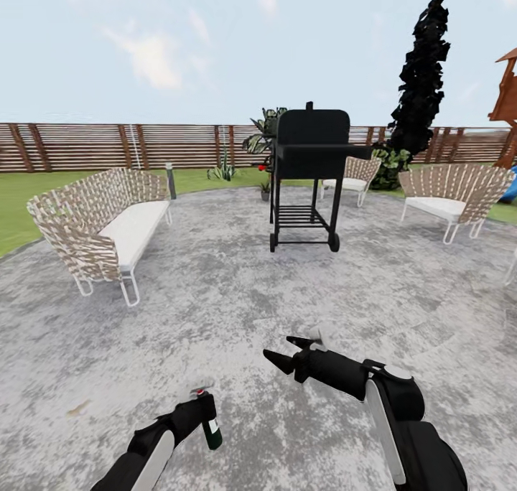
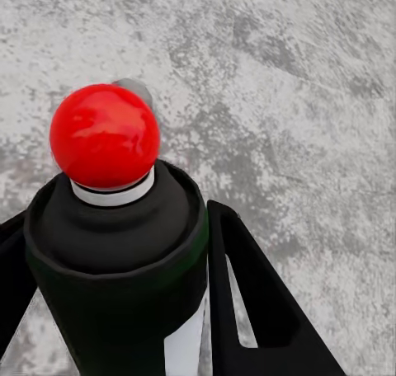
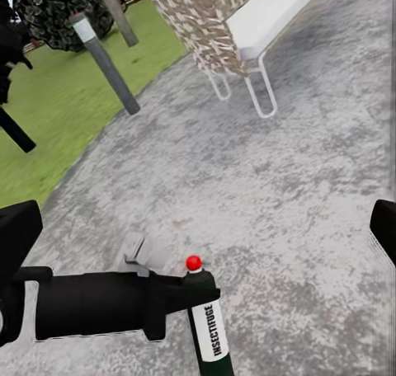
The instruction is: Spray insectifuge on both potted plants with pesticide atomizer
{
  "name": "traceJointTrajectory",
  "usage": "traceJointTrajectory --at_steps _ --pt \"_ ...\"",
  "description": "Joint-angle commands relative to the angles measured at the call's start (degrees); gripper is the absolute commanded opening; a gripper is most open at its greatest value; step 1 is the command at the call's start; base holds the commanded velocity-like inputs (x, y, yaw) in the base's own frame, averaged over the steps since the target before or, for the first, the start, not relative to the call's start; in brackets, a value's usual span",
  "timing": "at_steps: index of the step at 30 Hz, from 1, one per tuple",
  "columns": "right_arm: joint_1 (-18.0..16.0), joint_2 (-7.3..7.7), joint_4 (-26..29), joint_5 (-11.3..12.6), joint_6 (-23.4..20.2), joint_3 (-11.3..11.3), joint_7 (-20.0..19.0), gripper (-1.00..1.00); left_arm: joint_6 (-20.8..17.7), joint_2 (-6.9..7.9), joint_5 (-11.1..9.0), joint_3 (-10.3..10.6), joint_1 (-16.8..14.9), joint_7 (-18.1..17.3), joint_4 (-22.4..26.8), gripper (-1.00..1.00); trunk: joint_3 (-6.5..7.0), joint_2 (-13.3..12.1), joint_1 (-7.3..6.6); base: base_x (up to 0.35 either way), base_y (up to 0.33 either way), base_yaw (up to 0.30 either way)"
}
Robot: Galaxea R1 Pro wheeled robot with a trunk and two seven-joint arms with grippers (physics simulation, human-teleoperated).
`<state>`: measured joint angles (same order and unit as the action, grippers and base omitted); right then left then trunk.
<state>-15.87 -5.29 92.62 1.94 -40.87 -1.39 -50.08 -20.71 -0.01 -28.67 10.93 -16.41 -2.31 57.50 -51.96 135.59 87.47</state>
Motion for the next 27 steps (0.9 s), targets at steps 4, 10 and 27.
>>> traceJointTrajectory --at_steps 4,10,27 --pt "0.0 0.01 0.0 0.2 -0.6 -0.2 -0.1 1.0 -0.3 -0.03 -0.2 0.0 0.0 -0.1 0.0 -1.0 -0.1 0.0 0.02 0.337 0.0 0.0" --pt "-0.1 0.22 0.0 0.2 -0.6 -0.6 -0.4 1.0 -0.2 -0.06 -0.2 0.0 0.0 -0.1 0.0 -1.0 -0.11 0.0 0.02 0.337 0.0 0.0" --pt "-1.8 0.2 0.0 0.2 -1.2 -2.5 -0.1 1.0 -2.8 1.96 -0.4 -0.3 4.6 -1.0 12.9 -1.0 -0.11 0.0 0.02 0.337 0.0 0.164"
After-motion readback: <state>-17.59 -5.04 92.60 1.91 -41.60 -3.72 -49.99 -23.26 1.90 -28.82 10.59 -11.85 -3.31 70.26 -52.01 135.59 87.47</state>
